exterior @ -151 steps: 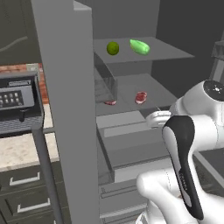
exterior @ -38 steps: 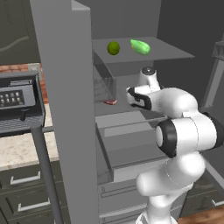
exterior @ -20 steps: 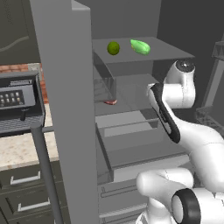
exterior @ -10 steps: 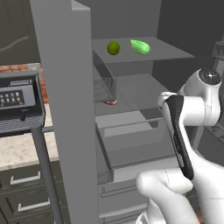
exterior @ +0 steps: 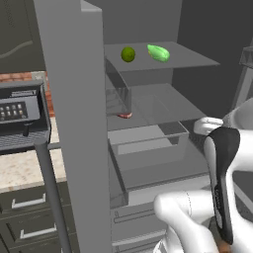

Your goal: Gather the lime and corn from the fridge and place them on a tray on the dining counter. Then gather the steaks from the fridge and place them on the other tray.

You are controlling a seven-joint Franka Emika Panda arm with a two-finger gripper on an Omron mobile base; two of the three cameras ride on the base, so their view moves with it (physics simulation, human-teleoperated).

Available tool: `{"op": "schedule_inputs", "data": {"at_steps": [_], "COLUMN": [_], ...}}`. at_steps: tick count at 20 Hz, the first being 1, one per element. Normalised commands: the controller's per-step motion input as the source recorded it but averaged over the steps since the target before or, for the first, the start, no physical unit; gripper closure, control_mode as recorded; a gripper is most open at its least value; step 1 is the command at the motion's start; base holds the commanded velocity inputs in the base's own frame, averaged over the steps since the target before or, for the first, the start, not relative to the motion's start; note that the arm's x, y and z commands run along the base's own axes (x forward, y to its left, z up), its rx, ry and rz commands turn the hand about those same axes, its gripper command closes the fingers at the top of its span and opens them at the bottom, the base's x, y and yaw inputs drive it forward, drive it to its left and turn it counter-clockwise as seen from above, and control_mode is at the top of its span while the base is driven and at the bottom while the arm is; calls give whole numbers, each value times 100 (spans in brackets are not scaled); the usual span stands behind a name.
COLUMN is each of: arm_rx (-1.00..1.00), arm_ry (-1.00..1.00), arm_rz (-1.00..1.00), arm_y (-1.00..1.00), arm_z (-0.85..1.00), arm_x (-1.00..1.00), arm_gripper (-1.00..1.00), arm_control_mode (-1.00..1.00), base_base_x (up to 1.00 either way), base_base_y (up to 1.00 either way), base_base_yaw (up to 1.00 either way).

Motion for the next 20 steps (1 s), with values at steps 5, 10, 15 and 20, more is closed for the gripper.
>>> {"op": "schedule_inputs", "data": {"at_steps": [5,10,15,20], "arm_rx": [0,0,0,0], "arm_ry": [0,3,0,0], "arm_rz": [0,1,0,0], "arm_y": [8,9,0,0], "arm_z": [4,-4,0,0], "arm_x": [-61,-8,0,0], "arm_gripper": [100,100,100,100], "arm_control_mode": [-100,100,100,100], "base_base_x": [0,0,-56,-76], "base_base_y": [0,0,4,16], "base_base_yaw": [0,0,-1,-5]}}
